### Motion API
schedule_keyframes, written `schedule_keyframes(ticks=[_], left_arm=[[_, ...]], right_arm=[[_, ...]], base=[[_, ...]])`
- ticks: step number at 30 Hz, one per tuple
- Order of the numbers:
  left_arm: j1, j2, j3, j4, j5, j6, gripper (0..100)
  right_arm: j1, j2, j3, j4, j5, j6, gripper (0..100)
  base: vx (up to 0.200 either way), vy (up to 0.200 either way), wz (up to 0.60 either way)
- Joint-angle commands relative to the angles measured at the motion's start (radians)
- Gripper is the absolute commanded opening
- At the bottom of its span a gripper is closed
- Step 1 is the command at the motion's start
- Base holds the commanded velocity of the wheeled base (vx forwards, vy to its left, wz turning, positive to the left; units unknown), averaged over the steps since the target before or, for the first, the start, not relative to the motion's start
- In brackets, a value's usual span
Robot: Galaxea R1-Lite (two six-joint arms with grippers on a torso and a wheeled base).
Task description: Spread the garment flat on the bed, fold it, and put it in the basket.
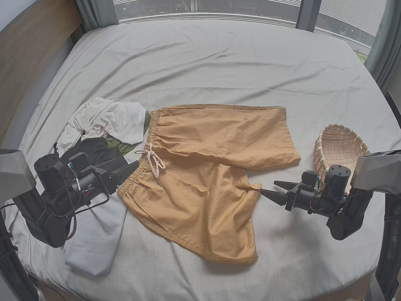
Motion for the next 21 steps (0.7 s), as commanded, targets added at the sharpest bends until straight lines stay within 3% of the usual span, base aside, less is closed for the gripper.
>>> schedule_keyframes(ticks=[1, 7, 19, 20, 21], left_arm=[[-0.007, 0.003, 0.001, -0.001, 0.0, -0.001, 100], [-0.012, 0.003, 0.001, -0.001, 0.0, -0.001, 100], [-0.015, 0.0, 0.001, -0.001, 0.0, -0.003, 100], [-0.016, 0.0, 0.001, -0.001, 0.0, -0.003, 100], [-0.018, -0.002, 0.001, -0.001, 0.0, -0.003, 100]], right_arm=[[0.005, 0.031, -0.005, 0.0, -0.019, -0.011, 100], [0.024, 0.074, -0.026, 0.0, -0.033, -0.063, 100], [0.041, 0.09, -0.063, -0.002, -0.059, -0.063, 100], [0.042, 0.094, -0.069, 0.0, -0.062, -0.063, 0], [0.045, 0.099, -0.075, -0.002, -0.065, -0.063, 0]], base=[[0.0, 0.0, 0.0], [0.0, 0.0, 0.0], [0.0, 0.0, 0.0], [0.0, 0.0, 0.0], [0.0, 0.0, 0.0]])
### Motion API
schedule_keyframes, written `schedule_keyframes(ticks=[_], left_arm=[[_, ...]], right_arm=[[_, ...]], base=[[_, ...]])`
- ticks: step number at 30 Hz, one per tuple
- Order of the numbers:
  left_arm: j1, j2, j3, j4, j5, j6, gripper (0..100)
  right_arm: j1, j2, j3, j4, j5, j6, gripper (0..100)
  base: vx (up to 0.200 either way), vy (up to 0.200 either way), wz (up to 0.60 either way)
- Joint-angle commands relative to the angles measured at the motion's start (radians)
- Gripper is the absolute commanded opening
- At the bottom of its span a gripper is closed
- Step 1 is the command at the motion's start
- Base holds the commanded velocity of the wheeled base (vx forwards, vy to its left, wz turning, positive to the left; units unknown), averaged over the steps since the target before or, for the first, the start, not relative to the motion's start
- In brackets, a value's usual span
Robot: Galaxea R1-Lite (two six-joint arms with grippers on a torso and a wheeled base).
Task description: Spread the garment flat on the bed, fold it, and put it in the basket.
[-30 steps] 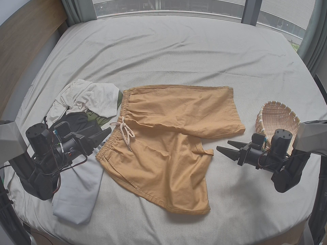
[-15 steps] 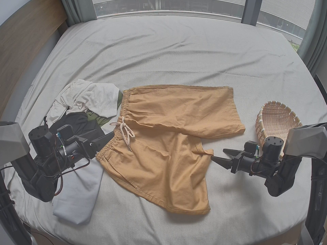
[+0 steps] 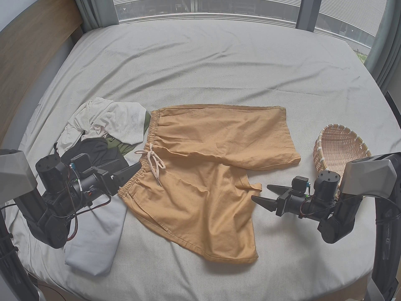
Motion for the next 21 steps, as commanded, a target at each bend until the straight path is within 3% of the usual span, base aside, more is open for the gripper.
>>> schedule_keyframes(ticks=[1, 10, 21], left_arm=[[-0.005, -0.003, 0.0, -0.001, 0.0, -0.001, 100], [-0.006, -0.003, -0.003, -0.002, -0.002, -0.001, 100], [-0.005, -0.006, -0.004, -0.002, 0.0, -0.004, 100]], right_arm=[[0.008, 0.025, -0.028, 0.0, -0.009, 0.0, 0], [0.019, 0.018, -0.025, 0.0, -0.006, 0.006, 0], [0.024, -0.131, 0.124, 0.004, 0.005, 0.007, 0]], base=[[0.0, 0.0, 0.0], [0.0, 0.0, 0.0], [0.0, 0.0, 0.0]])
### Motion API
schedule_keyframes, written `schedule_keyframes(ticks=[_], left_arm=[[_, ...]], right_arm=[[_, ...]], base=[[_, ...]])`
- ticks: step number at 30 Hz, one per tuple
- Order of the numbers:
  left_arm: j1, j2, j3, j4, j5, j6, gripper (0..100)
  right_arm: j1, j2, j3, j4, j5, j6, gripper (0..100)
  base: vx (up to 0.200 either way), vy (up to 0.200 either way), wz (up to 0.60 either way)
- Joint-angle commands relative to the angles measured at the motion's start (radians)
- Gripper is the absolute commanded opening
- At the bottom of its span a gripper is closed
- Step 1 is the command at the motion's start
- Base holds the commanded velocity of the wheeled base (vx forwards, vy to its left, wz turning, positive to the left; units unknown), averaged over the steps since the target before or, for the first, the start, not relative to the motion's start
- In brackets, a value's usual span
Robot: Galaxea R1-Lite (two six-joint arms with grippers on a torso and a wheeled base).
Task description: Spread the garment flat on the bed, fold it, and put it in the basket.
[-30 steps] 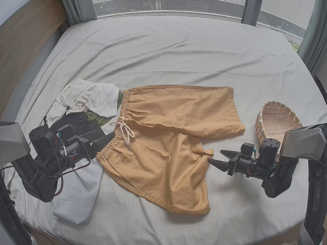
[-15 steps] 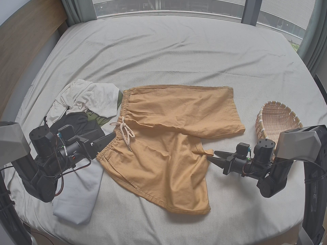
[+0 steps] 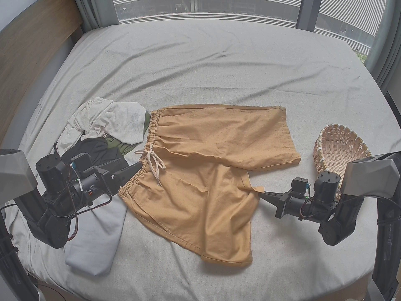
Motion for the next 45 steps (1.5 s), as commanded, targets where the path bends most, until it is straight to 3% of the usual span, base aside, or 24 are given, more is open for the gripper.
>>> schedule_keyframes(ticks=[1, 8, 17, 36, 37, 45], left_arm=[[0.001, -0.002, -0.001, -0.003, 0.0, -0.001, 100], [0.001, -0.003, -0.003, -0.003, -0.002, -0.003, 100], [0.001, -0.005, -0.007, -0.003, -0.002, -0.004, 100], [0.001, 0.0, -0.006, -0.003, 0.0, -0.001, 100], [0.001, 0.0, -0.007, -0.003, -0.002, -0.001, 100], [0.001, 0.001, -0.007, -0.003, 0.0, -0.001, 100]], right_arm=[[0.001, -0.076, 0.053, 0.0, 0.003, -0.001, 0], [0.0, -0.13, 0.088, 0.0, 0.005, 0.004, 0], [-0.002, -0.168, 0.099, 0.0, 0.054, 0.067, 0], [-0.025, -0.018, -0.019, -0.001, 0.043, 0.056, 0], [-0.023, -0.016, -0.021, -0.001, 0.043, 0.056, 100], [-0.057, -0.032, -0.022, -0.003, 0.041, 0.033, 100]], base=[[0.0, 0.0, 0.0], [0.0, 0.0, 0.0], [0.0, 0.0, 0.0], [0.0, 0.0, 0.0], [0.0, 0.0, 0.0], [0.0, 0.0, 0.0]])
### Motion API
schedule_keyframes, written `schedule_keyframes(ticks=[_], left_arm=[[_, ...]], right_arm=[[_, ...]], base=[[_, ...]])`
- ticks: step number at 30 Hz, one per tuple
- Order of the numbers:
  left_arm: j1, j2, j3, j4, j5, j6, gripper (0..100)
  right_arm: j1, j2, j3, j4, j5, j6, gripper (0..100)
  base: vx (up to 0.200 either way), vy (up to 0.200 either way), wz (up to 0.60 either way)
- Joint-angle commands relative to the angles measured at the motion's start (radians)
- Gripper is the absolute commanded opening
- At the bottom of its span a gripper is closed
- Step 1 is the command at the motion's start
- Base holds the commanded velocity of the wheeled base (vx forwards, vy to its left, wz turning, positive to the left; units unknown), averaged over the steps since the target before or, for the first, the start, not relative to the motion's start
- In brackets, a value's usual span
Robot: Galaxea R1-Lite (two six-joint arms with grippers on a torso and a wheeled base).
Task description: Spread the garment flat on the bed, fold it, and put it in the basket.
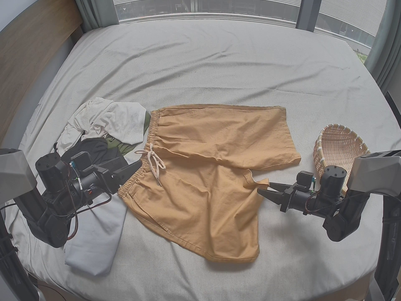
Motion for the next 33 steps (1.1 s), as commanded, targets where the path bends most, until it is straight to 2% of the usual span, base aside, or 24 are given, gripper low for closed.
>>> schedule_keyframes(ticks=[1, 6, 13, 17, 24, 27, 33], left_arm=[[0.0, 0.003, 0.0, -0.002, 0.0, 0.0, 100], [0.0, 0.003, 0.0, -0.002, 0.0, 0.0, 100], [-0.002, 0.003, -0.001, -0.002, 0.0, -0.002, 100], [-0.002, 0.0, -0.001, -0.002, -0.001, -0.003, 100], [-0.002, -0.003, -0.004, -0.002, -0.001, -0.005, 100], [-0.003, -0.005, -0.007, -0.002, -0.001, -0.02, 100], [-0.003, -0.029, -0.006, -0.002, -0.001, -0.043, 100]], right_arm=[[-0.042, -0.001, 0.005, 0.001, 0.001, -0.039, 100], [-0.079, 0.007, 0.023, 0.001, 0.004, -0.123, 100], [-0.114, 0.065, 0.021, 0.001, 0.046, -0.315, 100], [-0.114, 0.128, -0.02, 0.001, 0.05, -0.387, 100], [-0.096, 0.148, -0.038, 0.001, 0.06, -0.396, 100], [-0.05, 0.174, -0.095, 0.001, 0.047, -0.393, 100], [-0.025, 0.207, -0.138, 0.001, 0.046, -0.392, 100]], base=[[0.0, 0.0, 0.0], [0.0, 0.0, 0.0], [0.0, 0.0, 0.0], [0.0, 0.0, 0.0], [0.0, 0.0, 0.0], [0.0, 0.0, 0.0], [0.0, 0.0, 0.0]])
